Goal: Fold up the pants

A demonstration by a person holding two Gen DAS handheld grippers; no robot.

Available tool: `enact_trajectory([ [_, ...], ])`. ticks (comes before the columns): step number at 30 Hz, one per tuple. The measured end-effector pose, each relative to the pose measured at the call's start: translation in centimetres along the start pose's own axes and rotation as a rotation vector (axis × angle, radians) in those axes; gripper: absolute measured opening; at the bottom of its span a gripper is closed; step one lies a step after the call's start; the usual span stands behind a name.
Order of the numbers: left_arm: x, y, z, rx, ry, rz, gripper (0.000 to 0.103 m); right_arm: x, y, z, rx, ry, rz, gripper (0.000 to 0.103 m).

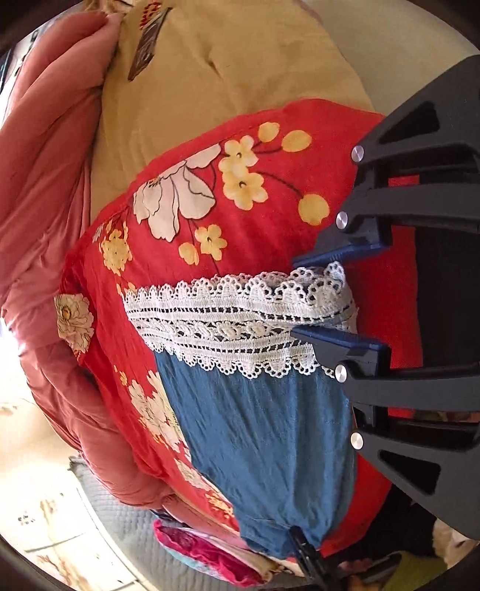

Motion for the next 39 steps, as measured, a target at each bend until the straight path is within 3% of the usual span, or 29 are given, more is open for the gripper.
enact_trajectory([
  [4,-0.1,0.2,-0.1,0.003,0.006,-0.002,0.041,-0.5,0.1,-0.1,0.031,0.003,0.006,0.039],
  [16,-1.5,0.9,0.3,0.008,0.017,-0.017,0.048,-3.3,0.6,0.7,0.046,0.033,0.005,0.041],
  [19,-2.9,2.0,0.3,0.015,0.036,0.006,0.052,-4.2,0.3,0.9,0.043,0.061,-0.003,0.041],
  [24,-3.9,6.5,-1.2,0.125,0.082,0.065,0.059,-5.1,-2.1,0.4,0.006,0.110,-0.053,0.042],
  [27,-2.9,8.8,-1.8,0.178,0.075,0.090,0.059,-4.1,-5.2,0.5,-0.054,0.089,-0.113,0.046],
  [31,-0.6,9.8,-0.7,0.219,0.015,0.058,0.059,-2.1,-7.9,0.4,-0.110,0.062,-0.109,0.050],
  [34,0.3,9.5,0.4,0.217,-0.029,0.046,0.060,-0.4,-8.4,0.8,-0.105,0.018,-0.095,0.050],
  [39,0.7,9.7,1.1,0.245,-0.037,0.028,0.061,1.1,-7.9,2.1,-0.094,-0.020,-0.071,0.050],
])
Point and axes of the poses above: each gripper's, at about its wrist camera, not at the fingertips, and x roughly the way its jaws point, y to its right, z to its underside, the point moved 2 cm from there along x, roughly the way its jaws point, and after that the axes turned 5 degrees about x, right-handed, at the moved point
